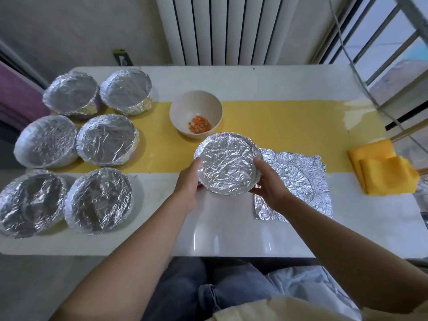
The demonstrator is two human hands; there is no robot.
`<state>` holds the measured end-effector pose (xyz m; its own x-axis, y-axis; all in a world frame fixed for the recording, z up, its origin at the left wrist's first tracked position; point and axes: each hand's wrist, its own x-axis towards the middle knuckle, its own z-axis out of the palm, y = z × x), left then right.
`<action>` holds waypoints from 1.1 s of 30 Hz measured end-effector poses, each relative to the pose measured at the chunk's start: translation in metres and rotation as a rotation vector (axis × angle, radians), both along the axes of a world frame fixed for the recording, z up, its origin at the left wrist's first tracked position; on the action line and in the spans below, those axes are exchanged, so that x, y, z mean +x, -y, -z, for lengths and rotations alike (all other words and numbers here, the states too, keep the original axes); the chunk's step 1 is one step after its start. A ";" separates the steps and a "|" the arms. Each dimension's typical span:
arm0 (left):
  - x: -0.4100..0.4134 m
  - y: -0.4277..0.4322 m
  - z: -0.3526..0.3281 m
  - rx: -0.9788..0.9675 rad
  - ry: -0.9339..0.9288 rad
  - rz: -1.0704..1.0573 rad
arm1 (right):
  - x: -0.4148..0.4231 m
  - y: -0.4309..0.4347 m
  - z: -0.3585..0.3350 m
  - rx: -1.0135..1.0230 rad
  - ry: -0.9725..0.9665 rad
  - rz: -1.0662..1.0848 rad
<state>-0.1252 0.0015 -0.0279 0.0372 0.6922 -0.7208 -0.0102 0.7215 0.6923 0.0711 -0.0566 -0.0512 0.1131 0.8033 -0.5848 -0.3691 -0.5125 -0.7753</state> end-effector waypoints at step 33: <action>-0.079 -0.148 0.023 0.200 -0.627 0.205 | -0.006 -0.185 0.033 -0.090 -0.034 0.532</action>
<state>-0.2042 0.1491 -0.0508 -0.2005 0.8375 -0.5083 0.5586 0.5239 0.6430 0.0651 0.1283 -0.0842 0.4706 0.5864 -0.6593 -0.6199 -0.3121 -0.7200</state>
